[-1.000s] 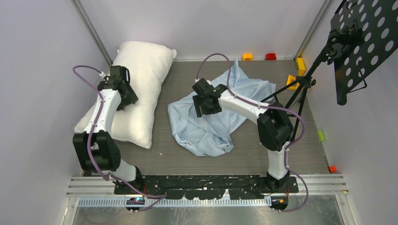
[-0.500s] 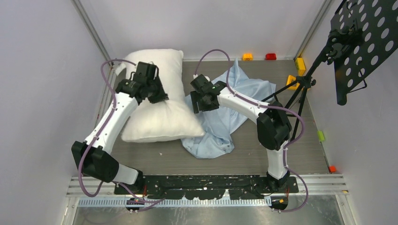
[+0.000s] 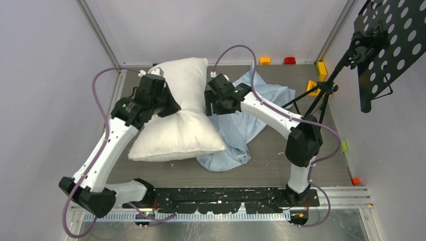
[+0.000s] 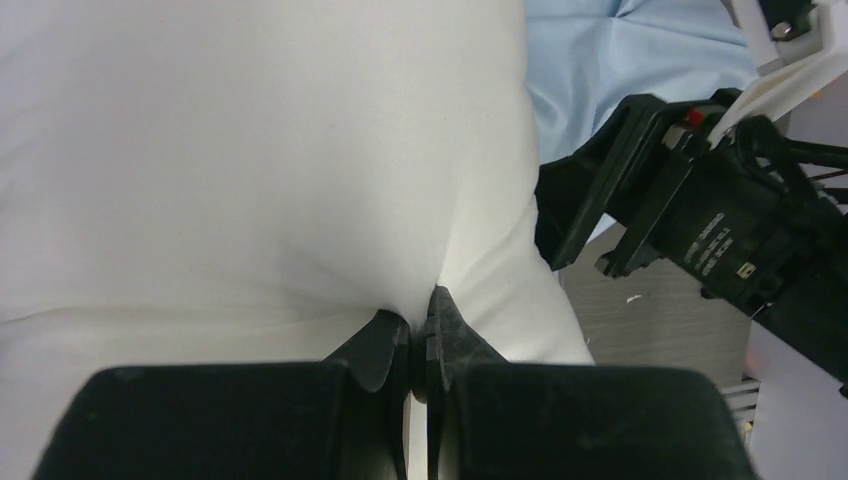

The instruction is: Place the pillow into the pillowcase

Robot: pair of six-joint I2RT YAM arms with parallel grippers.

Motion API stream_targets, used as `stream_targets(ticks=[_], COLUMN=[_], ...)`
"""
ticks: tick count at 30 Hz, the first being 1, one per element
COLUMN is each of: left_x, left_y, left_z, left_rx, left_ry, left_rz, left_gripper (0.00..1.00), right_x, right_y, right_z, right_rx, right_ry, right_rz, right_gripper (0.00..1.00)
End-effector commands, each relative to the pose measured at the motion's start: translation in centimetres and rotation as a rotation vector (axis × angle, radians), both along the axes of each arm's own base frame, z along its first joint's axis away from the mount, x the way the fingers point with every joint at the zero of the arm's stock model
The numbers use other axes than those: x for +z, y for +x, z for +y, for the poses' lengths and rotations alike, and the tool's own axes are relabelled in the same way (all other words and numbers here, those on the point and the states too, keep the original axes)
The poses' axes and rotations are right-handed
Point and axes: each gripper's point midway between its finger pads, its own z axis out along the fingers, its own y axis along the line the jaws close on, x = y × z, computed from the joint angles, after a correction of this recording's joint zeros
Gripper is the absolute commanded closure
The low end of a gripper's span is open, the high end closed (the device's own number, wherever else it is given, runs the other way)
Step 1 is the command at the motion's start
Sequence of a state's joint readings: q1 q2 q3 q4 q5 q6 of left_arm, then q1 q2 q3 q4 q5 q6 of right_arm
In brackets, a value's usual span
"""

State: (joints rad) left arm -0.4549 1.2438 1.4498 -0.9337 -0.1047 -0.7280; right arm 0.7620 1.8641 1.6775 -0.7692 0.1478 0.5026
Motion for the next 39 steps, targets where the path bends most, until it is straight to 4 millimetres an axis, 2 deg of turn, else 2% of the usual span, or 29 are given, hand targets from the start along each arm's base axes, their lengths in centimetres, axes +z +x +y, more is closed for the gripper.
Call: stream_targets(ticks=[1,3,7,9,12,15,18,23,27,28,33,35,37,39], left_x=[3.3,3.2,3.9,4.0,3.5,2.9,2.1,1.2,0.5,0.3,-0.2,-0.4,-0.7,-0.9], left_y=[-0.8,-1.5,-2.8,-3.2,-3.1,-3.0,-3.4,-4.8,-5.7,-5.8,-6.3,-6.4,-6.1,-5.7], left_z=[0.9,0.8,1.4,2.4,4.0,7.0,9.3,10.0,10.3,10.4,10.6,10.7,10.9,11.1], left_rx=[0.041,0.023,-0.002,0.015,0.060,0.138,0.194,0.189,0.185,0.184,0.181,0.184,0.192,0.212], left_ry=[-0.053,-0.064,-0.036,-0.002,0.088,0.233,0.265,0.247,0.255,0.255,0.258,0.264,0.267,0.258], left_rz=[-0.140,-0.145,-0.182,-0.194,-0.172,-0.116,-0.055,-0.039,-0.017,-0.013,0.001,0.007,0.014,0.016], left_gripper=[1.00,1.00,1.00,1.00,1.00,1.00,1.00,1.00,1.00,1.00,1.00,1.00,1.00,1.00], right_x=[7.2,8.0,6.8,6.1,5.5,5.8,6.8,7.9,7.2,6.0,3.1,2.2,1.4,0.9], right_y=[0.2,0.3,2.5,4.3,6.5,8.7,11.9,18.0,21.1,21.8,23.2,22.8,21.4,20.2], right_z=[-0.1,0.1,-0.5,-0.9,0.0,1.0,1.4,2.3,3.4,3.7,4.3,5.2,6.4,6.7], right_rx=[-0.063,-0.065,-0.117,-0.148,-0.143,-0.151,-0.188,-0.260,-0.317,-0.328,-0.327,-0.265,-0.179,-0.143], right_ry=[0.139,0.160,0.110,0.135,0.163,0.184,0.248,0.404,0.507,0.515,0.477,0.481,0.497,0.498], right_rz=[-0.130,-0.145,-0.150,-0.126,-0.111,-0.128,-0.175,-0.260,-0.286,-0.275,-0.243,-0.226,-0.194,-0.176], right_gripper=[0.26,0.24,0.23,0.23,0.23,0.23,0.23,0.22,0.21,0.20,0.20,0.20,0.20,0.21])
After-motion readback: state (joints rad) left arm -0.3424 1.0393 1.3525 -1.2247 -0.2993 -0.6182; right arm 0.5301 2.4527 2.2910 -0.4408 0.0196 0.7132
